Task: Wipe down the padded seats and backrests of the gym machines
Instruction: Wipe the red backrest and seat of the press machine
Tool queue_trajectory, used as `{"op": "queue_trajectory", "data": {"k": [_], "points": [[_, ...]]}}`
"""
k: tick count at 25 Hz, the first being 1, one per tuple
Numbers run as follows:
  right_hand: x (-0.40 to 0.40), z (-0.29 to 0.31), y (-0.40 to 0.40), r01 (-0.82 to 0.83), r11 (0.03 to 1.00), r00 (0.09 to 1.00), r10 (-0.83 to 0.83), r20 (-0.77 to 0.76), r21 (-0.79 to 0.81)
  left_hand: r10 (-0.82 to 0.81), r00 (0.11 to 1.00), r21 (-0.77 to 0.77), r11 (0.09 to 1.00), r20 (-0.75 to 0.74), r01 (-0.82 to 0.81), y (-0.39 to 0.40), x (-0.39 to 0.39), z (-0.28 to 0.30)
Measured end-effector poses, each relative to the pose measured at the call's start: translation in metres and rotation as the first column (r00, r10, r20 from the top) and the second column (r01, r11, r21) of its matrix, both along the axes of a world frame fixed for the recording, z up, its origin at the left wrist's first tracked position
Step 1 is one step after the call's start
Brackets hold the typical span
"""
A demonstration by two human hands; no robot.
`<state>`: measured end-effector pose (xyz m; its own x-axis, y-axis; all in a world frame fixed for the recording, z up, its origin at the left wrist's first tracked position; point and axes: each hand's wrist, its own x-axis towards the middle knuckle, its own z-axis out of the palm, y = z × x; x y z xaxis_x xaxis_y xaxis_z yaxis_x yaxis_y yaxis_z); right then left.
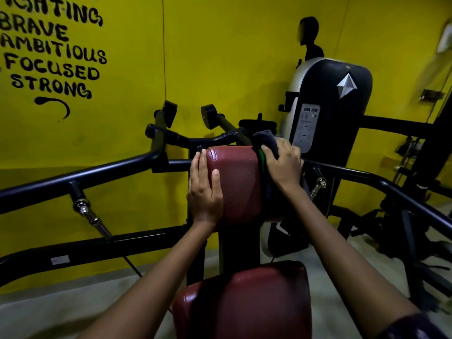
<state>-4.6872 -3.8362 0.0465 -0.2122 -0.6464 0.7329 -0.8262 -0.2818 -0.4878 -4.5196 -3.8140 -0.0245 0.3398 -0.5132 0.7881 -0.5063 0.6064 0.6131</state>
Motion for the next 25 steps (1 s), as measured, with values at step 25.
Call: {"op": "queue_trajectory", "data": {"k": [25], "points": [[0.009, 0.02, -0.002, -0.076, 0.997, 0.929, 0.07, -0.362, -0.003, -0.048, 0.997, -0.047, 0.998, -0.059, 0.045, -0.005, 0.0, -0.002]]}}
